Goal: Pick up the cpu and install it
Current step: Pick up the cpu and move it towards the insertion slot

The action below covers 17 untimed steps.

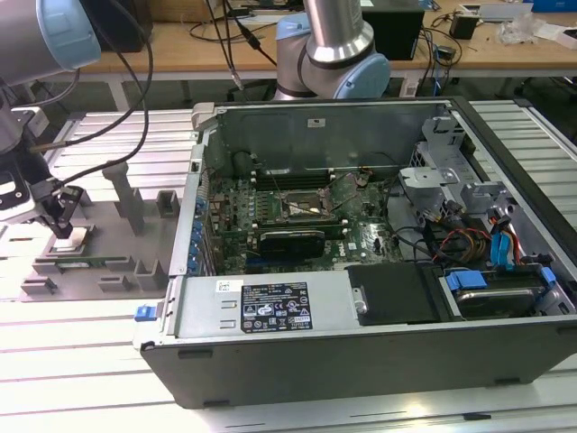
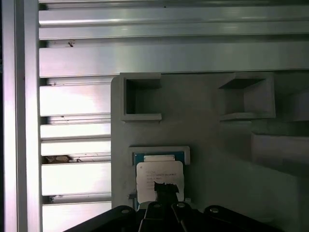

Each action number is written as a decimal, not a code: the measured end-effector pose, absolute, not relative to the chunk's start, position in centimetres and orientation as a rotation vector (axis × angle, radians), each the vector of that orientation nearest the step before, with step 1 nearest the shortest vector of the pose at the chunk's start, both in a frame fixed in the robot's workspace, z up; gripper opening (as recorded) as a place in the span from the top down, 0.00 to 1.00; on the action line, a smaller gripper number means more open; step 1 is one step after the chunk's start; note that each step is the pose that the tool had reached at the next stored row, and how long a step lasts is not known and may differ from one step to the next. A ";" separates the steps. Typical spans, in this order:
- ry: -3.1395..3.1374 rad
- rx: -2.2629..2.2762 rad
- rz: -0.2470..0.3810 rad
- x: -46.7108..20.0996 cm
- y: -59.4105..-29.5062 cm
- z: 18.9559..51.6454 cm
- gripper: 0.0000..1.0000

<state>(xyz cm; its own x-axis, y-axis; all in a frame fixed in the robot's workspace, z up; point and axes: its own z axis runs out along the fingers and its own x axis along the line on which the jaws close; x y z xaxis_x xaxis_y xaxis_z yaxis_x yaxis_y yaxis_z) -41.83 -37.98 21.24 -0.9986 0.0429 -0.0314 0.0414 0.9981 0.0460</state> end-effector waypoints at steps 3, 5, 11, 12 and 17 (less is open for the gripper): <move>3.108 0.065 0.070 -41.8 -38.0 21.2 0.76; 3.108 0.065 0.071 -41.8 -38.0 21.2 0.64; 3.107 0.064 0.071 -41.8 -38.0 21.0 0.34; 3.108 0.064 0.071 -41.8 -38.0 20.8 0.34; 3.108 0.064 0.071 -41.8 -37.6 19.7 0.34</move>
